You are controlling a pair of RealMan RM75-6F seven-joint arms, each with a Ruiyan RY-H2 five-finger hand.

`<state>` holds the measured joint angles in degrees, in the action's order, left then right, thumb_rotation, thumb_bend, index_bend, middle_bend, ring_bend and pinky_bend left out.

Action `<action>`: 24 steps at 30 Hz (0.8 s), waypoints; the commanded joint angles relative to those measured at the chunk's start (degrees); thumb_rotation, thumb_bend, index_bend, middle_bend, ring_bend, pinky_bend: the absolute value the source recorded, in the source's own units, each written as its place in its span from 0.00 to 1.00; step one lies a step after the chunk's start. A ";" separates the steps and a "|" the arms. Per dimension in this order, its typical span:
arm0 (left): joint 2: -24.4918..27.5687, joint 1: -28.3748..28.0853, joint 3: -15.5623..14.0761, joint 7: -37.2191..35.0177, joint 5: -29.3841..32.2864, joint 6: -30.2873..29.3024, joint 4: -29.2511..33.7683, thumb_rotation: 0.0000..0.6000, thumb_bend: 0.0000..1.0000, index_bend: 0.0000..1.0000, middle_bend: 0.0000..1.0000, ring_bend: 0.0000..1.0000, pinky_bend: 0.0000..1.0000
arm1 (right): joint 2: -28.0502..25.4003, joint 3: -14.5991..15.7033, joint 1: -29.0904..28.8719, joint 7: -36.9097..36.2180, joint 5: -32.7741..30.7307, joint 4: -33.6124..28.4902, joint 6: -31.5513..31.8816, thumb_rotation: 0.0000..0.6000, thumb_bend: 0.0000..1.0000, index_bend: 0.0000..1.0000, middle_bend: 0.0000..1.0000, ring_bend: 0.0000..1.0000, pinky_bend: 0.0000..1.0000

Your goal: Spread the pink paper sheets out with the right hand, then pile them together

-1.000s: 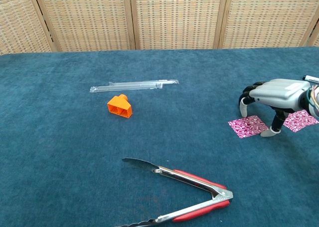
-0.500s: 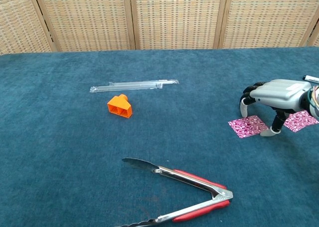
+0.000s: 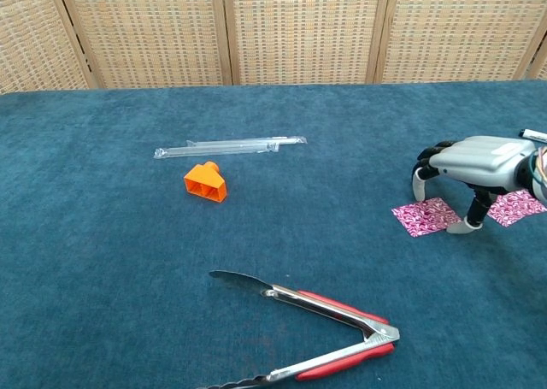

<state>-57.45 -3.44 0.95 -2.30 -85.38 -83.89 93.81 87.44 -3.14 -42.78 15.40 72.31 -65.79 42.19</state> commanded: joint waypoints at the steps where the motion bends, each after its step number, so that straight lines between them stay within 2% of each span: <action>1: -0.02 0.01 0.01 -0.07 0.02 -0.02 -0.07 1.00 0.01 0.00 0.00 0.00 0.00 | -0.40 -0.26 -0.10 0.16 0.02 -0.59 0.27 1.00 0.31 0.51 0.22 0.00 0.00; 11: -0.12 0.07 -0.03 -0.56 0.05 -0.01 -0.50 1.00 0.01 0.00 0.00 0.00 0.00 | -1.73 -0.79 -0.26 1.31 -0.47 -2.49 0.85 1.00 0.31 0.51 0.22 0.00 0.00; 24: 0.14 0.38 -0.07 -0.26 -0.25 -0.74 0.16 1.00 0.01 0.00 0.00 0.00 0.00 | -7.83 -1.08 0.06 0.11 -0.02 -4.72 1.31 1.00 0.31 0.51 0.22 0.00 0.00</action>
<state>-57.32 -3.07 0.88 -2.57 -85.61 -84.62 93.95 79.98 -4.30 -42.88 15.77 72.26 -70.46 43.51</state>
